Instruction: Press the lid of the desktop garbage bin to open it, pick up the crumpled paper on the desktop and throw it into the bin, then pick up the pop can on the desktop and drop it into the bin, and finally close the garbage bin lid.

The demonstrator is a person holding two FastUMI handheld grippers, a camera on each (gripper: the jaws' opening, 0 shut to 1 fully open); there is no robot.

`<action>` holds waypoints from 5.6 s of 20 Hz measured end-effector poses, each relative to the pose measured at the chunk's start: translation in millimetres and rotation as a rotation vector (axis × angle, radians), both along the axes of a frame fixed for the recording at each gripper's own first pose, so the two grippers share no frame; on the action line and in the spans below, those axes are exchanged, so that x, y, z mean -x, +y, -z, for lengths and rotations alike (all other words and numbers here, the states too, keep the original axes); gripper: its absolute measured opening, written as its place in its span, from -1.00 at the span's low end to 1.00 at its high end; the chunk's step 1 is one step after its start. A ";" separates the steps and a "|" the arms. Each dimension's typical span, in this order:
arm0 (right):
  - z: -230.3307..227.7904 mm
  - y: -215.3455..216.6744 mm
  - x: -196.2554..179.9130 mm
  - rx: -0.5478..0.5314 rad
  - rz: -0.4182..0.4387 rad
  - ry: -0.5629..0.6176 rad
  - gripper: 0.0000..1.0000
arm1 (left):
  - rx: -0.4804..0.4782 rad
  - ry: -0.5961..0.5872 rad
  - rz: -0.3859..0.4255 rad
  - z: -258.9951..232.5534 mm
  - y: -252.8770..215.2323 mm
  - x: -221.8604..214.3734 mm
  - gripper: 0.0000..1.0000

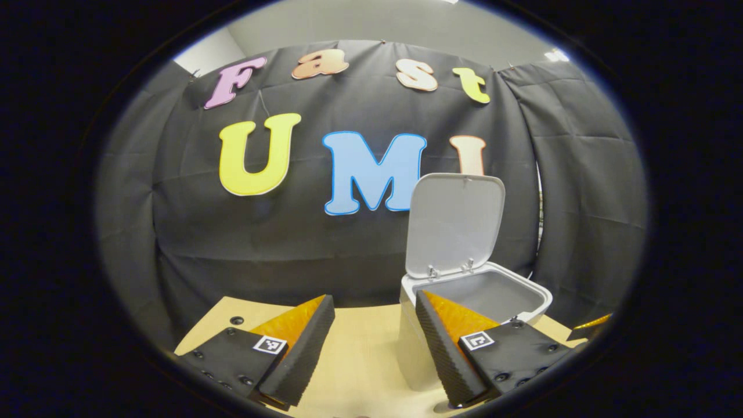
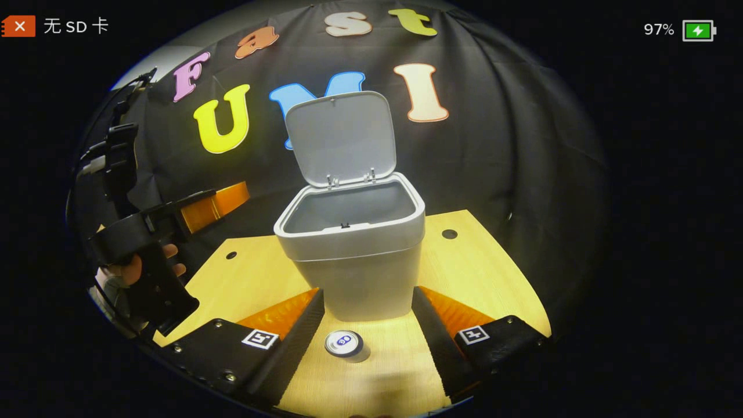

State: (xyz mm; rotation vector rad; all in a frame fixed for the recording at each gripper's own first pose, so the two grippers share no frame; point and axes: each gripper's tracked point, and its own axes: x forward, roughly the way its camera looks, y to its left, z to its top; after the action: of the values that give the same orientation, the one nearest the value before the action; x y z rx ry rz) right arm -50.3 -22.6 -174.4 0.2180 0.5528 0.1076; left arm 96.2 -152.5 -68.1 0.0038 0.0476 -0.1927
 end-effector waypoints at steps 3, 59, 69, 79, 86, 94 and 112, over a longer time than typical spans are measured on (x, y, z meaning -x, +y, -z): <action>5.9 7.6 -1.5 0.007 -0.030 0.010 0.97 | -0.005 0.006 -0.014 -0.3 8.6 3.5 0.92; 159.1 70.8 8.2 0.178 -0.289 0.284 0.68 | 0.002 0.084 -0.271 19.3 144.3 77.3 0.82; 120.9 80.6 5.0 0.131 -0.292 0.220 0.65 | 0.004 0.083 -0.258 19.5 141.2 79.5 0.82; 36.9 125.0 -13.0 0.051 -0.368 0.050 0.65 | 0.006 0.092 -0.270 24.9 145.7 87.1 0.83; -19.3 145.9 -30.3 -0.011 -0.388 -0.070 0.64 | 0.009 0.091 -0.281 24.1 151.5 90.9 0.89; -87.3 146.3 -52.5 -0.068 -0.357 -0.219 0.64 | 0.015 0.095 -0.277 26.7 148.5 91.7 0.83; -131.6 42.9 -122.3 0.056 -0.102 -0.370 0.63 | 0.015 0.119 -0.260 34.9 136.4 83.7 0.87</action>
State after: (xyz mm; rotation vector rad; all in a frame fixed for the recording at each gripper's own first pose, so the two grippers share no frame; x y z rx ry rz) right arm 72.0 20.3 -42.8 0.1114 0.1982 0.2263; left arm 12.4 -16.1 -102.9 -0.0283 0.1642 0.0674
